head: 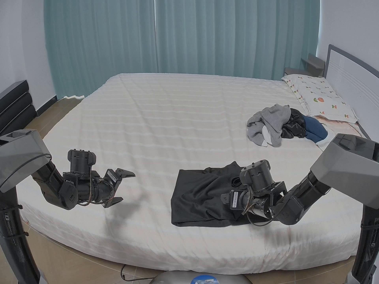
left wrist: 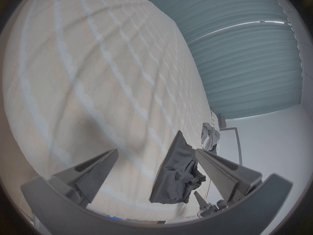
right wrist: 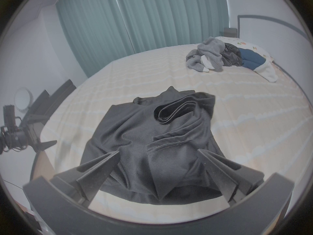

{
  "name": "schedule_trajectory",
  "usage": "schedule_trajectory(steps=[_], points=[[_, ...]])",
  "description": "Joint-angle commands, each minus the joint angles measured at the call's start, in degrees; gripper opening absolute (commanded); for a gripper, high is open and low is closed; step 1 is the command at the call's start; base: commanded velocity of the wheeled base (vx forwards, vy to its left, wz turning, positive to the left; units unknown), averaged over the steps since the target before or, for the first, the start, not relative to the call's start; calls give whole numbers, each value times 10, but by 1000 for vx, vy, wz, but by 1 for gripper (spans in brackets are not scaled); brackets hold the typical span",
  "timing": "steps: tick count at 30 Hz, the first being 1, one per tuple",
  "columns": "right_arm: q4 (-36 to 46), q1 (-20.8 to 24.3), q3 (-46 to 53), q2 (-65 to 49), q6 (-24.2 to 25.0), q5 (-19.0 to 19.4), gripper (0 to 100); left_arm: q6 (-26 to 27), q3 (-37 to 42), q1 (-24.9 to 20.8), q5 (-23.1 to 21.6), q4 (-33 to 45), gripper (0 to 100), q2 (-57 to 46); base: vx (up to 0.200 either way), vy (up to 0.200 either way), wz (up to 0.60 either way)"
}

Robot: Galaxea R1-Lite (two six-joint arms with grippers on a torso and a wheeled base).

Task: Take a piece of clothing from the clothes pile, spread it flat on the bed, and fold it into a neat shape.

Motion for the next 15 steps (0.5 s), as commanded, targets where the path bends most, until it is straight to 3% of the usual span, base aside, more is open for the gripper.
schedule_trajectory(steps=[1,6,15], points=[[4,0,-19,29,-12,-12,100,0,0,0,0,0,100,3,0,0,0],[35,-16,-42,47,-39,-68,100,1,0,0,0,0,100,3,0,0,0],[35,-43,-5,29,-41,-71,100,2,0,0,0,0,100,3,0,0,0]])
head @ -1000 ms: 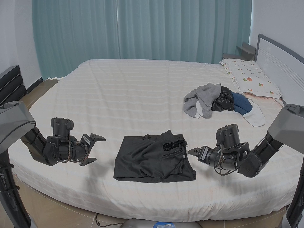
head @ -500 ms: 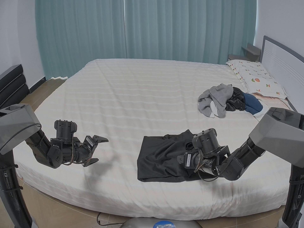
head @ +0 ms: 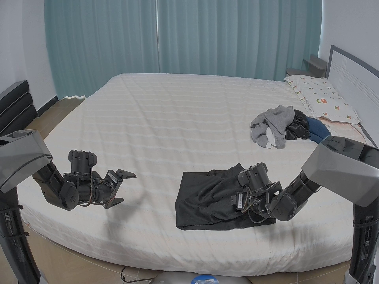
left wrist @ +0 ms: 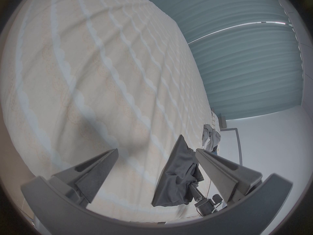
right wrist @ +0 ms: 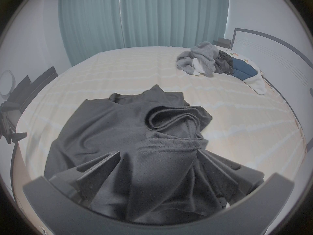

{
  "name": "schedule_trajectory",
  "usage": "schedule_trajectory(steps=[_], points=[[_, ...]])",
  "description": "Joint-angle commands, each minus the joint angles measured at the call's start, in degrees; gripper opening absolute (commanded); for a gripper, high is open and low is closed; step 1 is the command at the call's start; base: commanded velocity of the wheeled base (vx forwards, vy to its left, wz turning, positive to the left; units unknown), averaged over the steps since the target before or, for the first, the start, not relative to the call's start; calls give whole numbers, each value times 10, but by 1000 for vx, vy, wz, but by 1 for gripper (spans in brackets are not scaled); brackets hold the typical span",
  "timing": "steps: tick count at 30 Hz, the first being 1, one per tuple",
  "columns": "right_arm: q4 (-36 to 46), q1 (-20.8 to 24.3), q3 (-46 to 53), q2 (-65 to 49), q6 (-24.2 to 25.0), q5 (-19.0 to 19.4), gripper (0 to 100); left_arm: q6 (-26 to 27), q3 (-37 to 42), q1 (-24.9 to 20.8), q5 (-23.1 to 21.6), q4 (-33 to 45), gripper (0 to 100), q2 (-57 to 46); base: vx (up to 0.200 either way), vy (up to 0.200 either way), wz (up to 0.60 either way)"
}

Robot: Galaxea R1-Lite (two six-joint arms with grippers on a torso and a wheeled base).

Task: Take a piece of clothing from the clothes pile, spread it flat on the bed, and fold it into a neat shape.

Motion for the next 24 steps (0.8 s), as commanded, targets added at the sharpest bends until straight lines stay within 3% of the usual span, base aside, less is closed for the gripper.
schedule_trajectory(steps=[1,13,24], points=[[-4,-21,38,-27,-1,0,100,0,0,0,0,1,100,1,0,0,0],[-9,-66,180,-96,5,8,100,0,1,0,0,1,100,0,0,0,0],[-98,-123,242,-158,14,99,100,0,2,0,1,0,100,0,0,0,0]])
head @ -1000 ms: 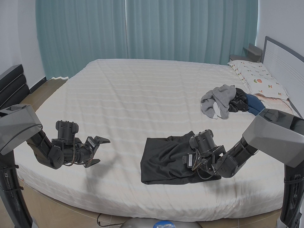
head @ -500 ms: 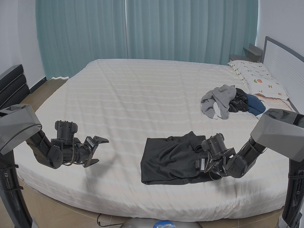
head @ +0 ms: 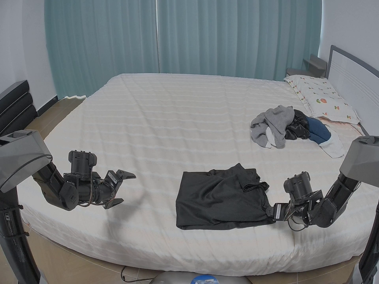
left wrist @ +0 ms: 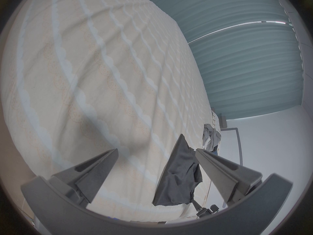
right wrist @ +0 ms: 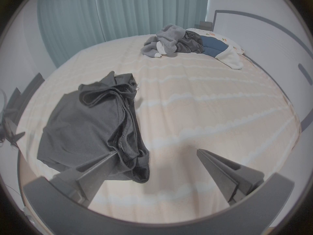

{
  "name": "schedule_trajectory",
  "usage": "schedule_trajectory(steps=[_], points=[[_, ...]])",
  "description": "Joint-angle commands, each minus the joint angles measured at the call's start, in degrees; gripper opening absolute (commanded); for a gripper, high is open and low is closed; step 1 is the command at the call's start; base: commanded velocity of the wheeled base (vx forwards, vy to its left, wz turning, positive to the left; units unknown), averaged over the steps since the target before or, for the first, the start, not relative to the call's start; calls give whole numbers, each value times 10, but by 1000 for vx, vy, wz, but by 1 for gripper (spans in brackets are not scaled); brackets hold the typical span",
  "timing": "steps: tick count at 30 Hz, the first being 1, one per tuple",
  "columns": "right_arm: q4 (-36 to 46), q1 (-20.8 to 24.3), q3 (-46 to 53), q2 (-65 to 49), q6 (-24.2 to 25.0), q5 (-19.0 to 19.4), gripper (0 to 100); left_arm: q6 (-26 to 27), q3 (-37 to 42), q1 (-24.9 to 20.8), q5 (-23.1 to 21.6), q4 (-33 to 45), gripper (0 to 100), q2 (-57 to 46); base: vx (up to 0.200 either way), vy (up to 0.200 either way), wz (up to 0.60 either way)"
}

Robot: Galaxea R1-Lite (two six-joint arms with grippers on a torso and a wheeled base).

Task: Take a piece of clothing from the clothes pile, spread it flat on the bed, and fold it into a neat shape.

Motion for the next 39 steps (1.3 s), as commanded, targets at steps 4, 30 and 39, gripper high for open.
schedule_trajectory(steps=[4,30,39], points=[[-5,-11,-19,-71,35,61,100,0,0,0,0,-1,100,0,0,0,0],[70,78,-301,152,141,145,100,0,0,0,0,0,100,0,0,0,0],[64,9,-407,200,143,135,100,-1,0,0,1,0,100,0,0,0,0]])
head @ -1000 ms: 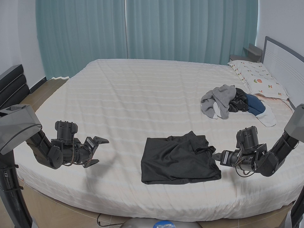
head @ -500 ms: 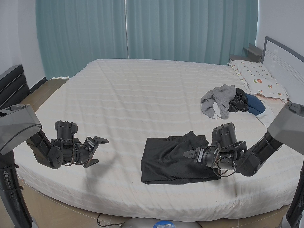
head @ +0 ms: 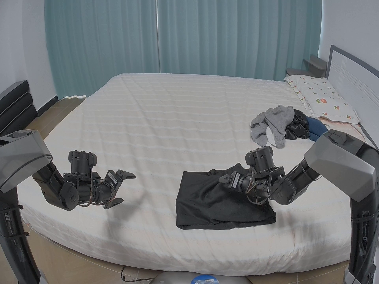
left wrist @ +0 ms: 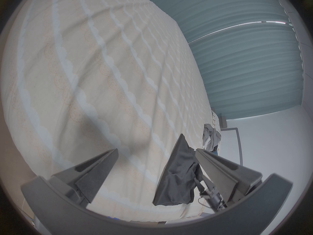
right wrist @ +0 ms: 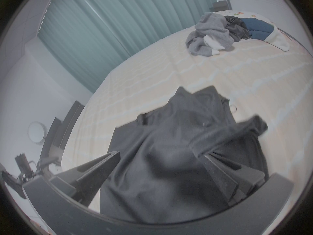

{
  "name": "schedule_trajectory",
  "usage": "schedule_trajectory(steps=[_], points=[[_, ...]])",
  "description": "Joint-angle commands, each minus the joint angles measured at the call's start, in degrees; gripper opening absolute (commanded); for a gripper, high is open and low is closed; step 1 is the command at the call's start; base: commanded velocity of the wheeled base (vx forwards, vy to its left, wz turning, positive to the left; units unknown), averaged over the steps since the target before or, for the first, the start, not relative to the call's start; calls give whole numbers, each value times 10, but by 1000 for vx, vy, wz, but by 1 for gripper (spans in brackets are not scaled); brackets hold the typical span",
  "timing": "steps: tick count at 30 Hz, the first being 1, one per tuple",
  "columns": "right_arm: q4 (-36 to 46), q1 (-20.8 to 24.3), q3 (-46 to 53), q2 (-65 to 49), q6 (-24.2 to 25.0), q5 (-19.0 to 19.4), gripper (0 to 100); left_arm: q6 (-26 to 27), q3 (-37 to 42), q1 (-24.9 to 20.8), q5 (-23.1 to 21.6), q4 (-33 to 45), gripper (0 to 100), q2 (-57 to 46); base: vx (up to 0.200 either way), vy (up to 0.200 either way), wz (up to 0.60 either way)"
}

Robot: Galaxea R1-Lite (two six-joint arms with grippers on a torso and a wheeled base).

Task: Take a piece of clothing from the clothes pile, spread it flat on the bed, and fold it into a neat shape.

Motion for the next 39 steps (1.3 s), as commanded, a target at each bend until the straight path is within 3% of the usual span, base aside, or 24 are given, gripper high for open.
schedule_trajectory(steps=[1,10,17,20,35,39], points=[[-1,-40,-51,42,2,-5,100,-1,0,0,1,0,100,0,0,0,0],[-3,-85,-53,37,14,-5,100,-2,0,0,1,0,100,0,0,0,0],[-8,-95,-24,3,86,9,100,-4,-4,1,1,0,100,1,0,0,0],[-22,-95,-9,-1,87,17,100,-4,-6,1,1,1,100,1,0,0,0],[-46,-92,2,5,87,24,100,-20,-20,-25,1,1,100,-4,0,-200,0],[-46,-87,1,6,87,29,100,-18,-34,-41,16,-1,100,3,0,0,0]])
